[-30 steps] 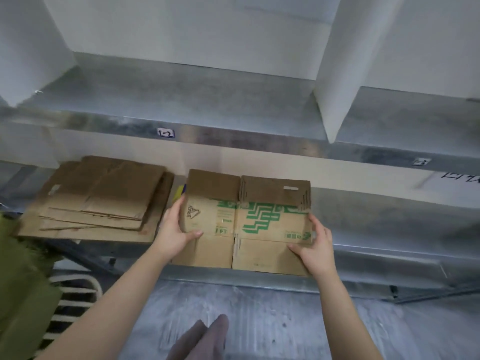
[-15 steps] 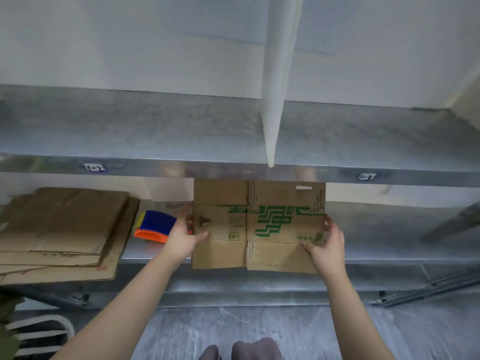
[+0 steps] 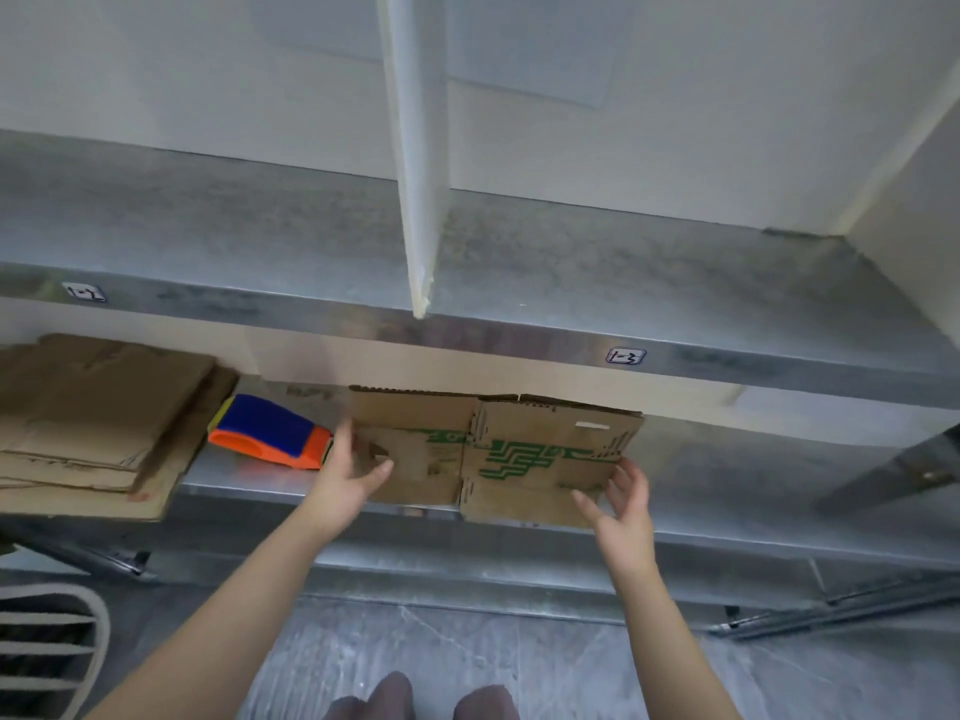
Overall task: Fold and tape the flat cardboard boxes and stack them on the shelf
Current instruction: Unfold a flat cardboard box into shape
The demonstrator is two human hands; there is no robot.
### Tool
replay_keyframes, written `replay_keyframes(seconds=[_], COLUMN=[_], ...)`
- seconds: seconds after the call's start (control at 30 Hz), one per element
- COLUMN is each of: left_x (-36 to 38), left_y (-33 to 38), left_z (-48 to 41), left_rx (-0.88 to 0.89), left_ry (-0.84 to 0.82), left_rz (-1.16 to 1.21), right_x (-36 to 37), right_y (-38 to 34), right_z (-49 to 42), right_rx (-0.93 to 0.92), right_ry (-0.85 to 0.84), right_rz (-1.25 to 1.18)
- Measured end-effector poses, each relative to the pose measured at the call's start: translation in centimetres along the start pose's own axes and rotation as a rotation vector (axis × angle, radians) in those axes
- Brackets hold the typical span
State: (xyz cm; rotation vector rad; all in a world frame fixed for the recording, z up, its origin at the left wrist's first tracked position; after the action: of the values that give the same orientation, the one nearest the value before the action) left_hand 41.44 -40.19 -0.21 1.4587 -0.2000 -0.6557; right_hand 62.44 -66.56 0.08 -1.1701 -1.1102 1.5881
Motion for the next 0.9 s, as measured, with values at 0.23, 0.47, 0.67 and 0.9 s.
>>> replay_keyframes(seconds=[0.23, 0.47, 0.67, 0.9], left_x=[-0.4, -0.4, 0.0, 0.3], left_y=[1.6, 2.9, 3.6, 2.9], left_z=[-0.1, -0.1, 0.6, 1.1], left_rx=[-0.104, 0.020, 0.067, 0.194], left_ry=[0.023, 0.129, 0.101, -0.051], left_rz=[0.130, -0.014, 0.035, -0.149], right_x=[0.7, 2.9, 4.0, 3.9], right_y=[-0.6, -1.0, 0.1, 0.9], right_z=[-0.8, -0.6, 1.4, 2.8], right_rx=[0.041, -0.035, -0.077, -0.098], right_ry=[-0.186, -0.117, -0.025, 0.080], right_rz=[-0.070, -0.016, -0.006, -0.011])
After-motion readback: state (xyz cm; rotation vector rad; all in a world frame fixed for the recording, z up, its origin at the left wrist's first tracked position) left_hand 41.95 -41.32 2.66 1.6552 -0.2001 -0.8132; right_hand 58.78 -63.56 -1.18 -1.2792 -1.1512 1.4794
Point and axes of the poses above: each hand's wrist, its own z-axis away from the middle knuckle, its own x-axis out of the palm, y = z × x, the point moved 2 cm from there along -z, towards the middle knuckle, and after that the axes turned 15 degrees about y, right-handed, at the moved point
